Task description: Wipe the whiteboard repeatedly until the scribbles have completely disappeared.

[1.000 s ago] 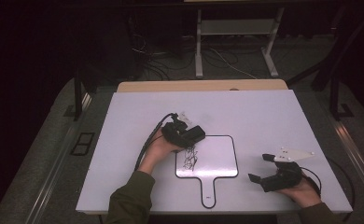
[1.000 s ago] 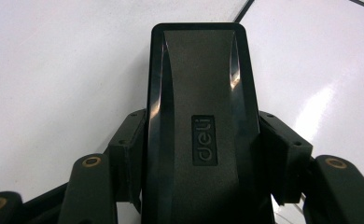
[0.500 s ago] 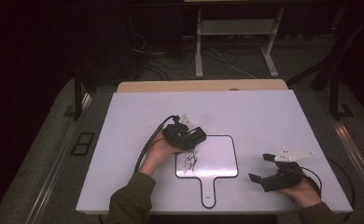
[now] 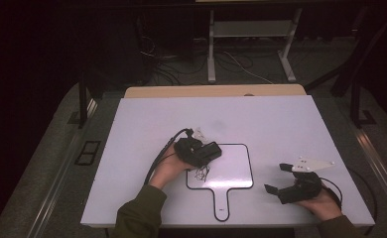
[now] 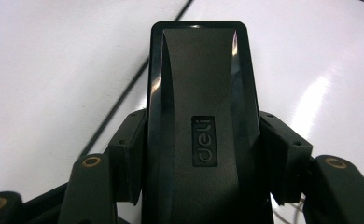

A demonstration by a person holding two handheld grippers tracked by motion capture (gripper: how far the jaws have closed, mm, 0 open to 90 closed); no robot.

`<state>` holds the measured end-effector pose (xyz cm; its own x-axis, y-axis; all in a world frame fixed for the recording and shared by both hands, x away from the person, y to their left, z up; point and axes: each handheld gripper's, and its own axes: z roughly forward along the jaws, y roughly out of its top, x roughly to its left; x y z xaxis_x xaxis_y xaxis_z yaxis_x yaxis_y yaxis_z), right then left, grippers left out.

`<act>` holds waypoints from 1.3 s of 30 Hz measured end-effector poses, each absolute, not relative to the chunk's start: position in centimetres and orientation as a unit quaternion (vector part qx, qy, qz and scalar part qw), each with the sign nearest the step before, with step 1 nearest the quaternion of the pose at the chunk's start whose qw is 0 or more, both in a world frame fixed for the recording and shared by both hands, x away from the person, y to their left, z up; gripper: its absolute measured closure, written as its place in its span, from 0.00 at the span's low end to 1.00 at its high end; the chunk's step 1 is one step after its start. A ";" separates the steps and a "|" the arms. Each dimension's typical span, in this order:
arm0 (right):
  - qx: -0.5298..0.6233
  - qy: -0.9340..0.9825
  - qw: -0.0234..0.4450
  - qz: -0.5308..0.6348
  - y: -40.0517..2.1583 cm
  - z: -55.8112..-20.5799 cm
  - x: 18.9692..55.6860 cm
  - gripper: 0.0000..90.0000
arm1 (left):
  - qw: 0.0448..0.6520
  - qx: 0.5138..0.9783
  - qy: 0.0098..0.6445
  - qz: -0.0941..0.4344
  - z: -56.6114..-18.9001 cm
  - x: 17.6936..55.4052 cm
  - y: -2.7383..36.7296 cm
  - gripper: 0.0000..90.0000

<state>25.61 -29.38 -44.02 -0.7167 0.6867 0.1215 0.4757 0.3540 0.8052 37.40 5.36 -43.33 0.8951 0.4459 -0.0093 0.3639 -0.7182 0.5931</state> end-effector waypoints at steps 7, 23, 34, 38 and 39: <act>0.358 0.814 0.119 0.443 -29.4 -44.0 25.6 0.02 | 0.303 0.928 0.208 0.062 -43.3 36.0 5.1 0.43; 0.357 0.815 0.119 0.441 -29.3 -44.0 25.6 0.02 | 0.297 0.937 0.179 0.050 -43.1 32.5 5.2 0.43; 0.358 0.815 0.118 0.440 -29.3 -44.1 25.6 0.02 | 0.302 0.929 0.204 0.055 -43.2 35.1 5.7 0.43; 0.358 0.815 0.118 0.440 -29.3 -44.1 25.6 0.02 | 0.302 0.928 0.212 0.057 -43.2 36.4 5.9 0.43; 0.358 0.815 0.119 0.440 -29.3 -44.1 25.6 0.02 | 0.304 0.926 0.215 0.058 -43.3 36.7 5.9 0.43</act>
